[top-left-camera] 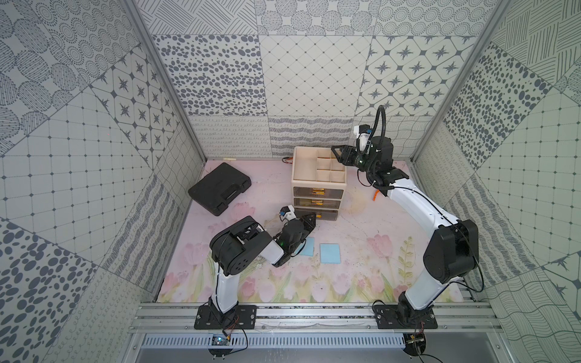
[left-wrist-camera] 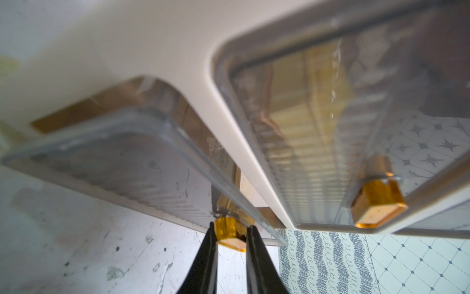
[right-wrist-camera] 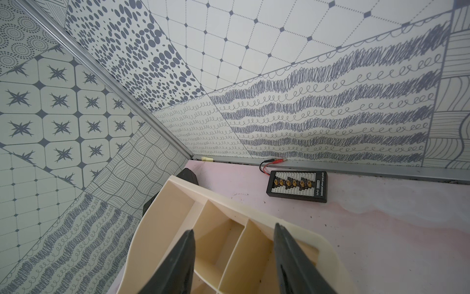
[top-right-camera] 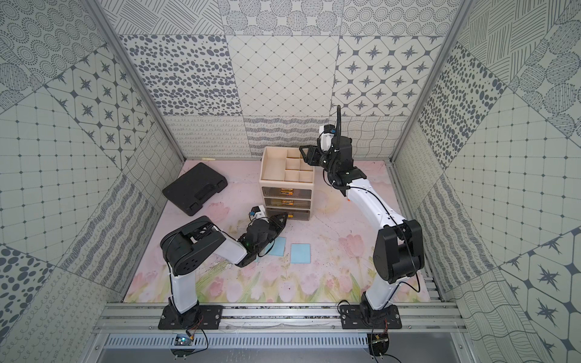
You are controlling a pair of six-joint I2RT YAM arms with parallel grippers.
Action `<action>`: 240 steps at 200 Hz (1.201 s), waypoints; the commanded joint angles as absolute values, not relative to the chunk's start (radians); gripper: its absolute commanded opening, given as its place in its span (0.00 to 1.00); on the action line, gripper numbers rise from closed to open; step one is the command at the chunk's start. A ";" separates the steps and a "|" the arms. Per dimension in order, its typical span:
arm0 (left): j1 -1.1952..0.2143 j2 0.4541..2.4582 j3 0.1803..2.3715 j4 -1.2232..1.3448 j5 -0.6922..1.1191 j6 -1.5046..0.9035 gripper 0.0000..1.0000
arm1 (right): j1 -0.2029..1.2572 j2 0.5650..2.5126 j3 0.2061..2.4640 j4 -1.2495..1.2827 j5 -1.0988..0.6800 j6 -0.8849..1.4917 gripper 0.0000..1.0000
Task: Please put the sticky notes in the drawer by color
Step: Open the drawer in the storage box.
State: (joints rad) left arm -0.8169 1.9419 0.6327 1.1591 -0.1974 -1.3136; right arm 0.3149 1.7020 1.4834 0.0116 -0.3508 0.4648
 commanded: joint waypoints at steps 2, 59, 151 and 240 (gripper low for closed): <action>-0.810 1.950 0.644 1.206 -0.193 -1.288 0.12 | 0.321 1.737 1.451 -0.035 -0.374 0.488 0.53; -0.813 1.938 0.619 1.213 -0.184 -1.307 0.07 | 0.323 1.741 1.454 -0.034 -0.373 0.489 0.53; -0.856 1.844 0.513 1.190 -0.196 -1.339 0.07 | 0.323 1.764 1.469 -0.041 -0.358 0.495 0.53; -0.963 1.725 0.396 1.144 -0.267 -1.383 0.09 | 0.325 1.771 1.484 -0.058 -0.337 0.493 0.53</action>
